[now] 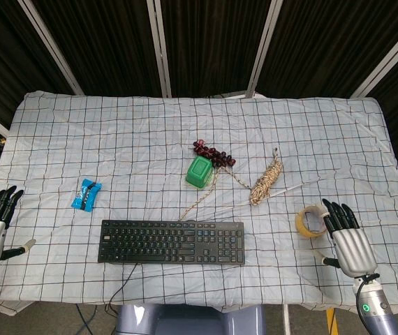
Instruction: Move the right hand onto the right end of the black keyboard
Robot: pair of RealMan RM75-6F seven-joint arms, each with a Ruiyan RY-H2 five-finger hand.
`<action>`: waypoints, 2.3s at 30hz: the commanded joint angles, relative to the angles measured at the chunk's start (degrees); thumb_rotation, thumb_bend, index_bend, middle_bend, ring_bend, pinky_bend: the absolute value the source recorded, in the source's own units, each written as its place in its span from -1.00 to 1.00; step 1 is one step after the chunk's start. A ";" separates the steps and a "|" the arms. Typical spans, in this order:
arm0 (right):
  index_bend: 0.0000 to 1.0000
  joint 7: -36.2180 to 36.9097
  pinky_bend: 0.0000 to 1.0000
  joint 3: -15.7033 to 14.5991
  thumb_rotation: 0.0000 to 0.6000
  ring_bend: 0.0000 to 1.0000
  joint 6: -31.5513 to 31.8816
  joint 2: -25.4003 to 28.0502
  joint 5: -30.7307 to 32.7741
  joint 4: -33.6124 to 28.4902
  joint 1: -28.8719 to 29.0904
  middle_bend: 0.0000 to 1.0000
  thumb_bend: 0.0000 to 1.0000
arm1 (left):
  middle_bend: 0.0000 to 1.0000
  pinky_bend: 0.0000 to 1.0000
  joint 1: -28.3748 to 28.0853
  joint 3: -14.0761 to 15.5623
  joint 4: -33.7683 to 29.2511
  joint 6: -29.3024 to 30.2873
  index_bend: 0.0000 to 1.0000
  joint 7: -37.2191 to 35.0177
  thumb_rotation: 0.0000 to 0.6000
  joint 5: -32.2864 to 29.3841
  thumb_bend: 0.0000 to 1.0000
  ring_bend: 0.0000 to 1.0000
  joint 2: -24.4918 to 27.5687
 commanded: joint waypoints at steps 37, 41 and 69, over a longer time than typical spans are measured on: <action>-0.94 4.21 -0.04 -3.00 1.00 -0.17 -0.44 2.08 -8.78 0.43 2.35 -0.17 -0.77 | -1.00 -1.00 0.40 0.00 -0.31 0.33 -1.00 -0.91 1.00 -0.32 -1.00 -1.00 0.39; -0.90 4.91 0.25 -5.11 1.00 0.31 -1.77 2.86 -12.35 1.60 3.45 0.36 -0.71 | -1.00 -1.00 0.39 -0.16 -0.14 0.48 -1.00 -0.99 1.00 -0.35 -1.00 -1.00 0.28; -0.94 -10.12 0.47 -6.63 1.00 0.66 -25.52 -0.65 -2.20 -11.22 11.14 0.64 -0.19 | -1.00 -1.00 0.32 -0.77 0.77 0.89 -1.00 -2.33 1.00 -0.61 -1.00 -1.00 -0.08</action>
